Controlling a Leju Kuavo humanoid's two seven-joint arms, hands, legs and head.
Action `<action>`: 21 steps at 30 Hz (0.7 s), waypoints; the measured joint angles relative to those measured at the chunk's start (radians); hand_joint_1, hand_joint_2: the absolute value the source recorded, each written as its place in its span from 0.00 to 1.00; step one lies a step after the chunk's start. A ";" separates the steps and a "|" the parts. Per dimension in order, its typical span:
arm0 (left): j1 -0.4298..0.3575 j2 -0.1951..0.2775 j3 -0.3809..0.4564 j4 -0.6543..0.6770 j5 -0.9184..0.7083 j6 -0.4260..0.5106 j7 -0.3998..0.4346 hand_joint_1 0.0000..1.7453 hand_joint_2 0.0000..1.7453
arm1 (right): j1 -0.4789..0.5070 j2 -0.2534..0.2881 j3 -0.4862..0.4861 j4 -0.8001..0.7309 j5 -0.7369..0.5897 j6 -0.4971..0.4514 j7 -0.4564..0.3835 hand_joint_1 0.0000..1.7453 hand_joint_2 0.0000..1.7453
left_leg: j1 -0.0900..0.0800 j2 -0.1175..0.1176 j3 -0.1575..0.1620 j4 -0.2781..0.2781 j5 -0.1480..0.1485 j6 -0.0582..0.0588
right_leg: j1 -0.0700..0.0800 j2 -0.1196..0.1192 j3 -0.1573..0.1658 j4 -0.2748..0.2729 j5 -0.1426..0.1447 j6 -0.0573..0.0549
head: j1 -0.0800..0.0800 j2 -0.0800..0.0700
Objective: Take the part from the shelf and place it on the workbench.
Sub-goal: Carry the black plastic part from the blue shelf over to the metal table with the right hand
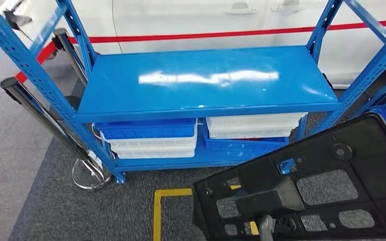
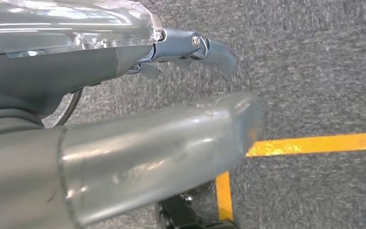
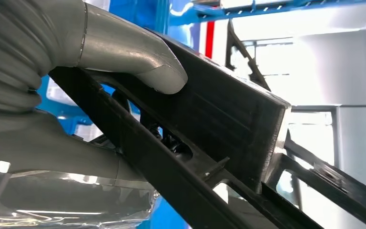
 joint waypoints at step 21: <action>0.015 0.010 0.006 0.000 -0.012 -0.008 0.000 0.00 0.00 | 0.024 0.067 -0.088 0.007 -0.012 0.114 0.001 1.00 1.00 | 0.007 0.012 -0.224 0.241 -0.030 -0.030 | 0.002 0.005 0.130 -0.035 -0.110 -0.043 | 0.003 0.000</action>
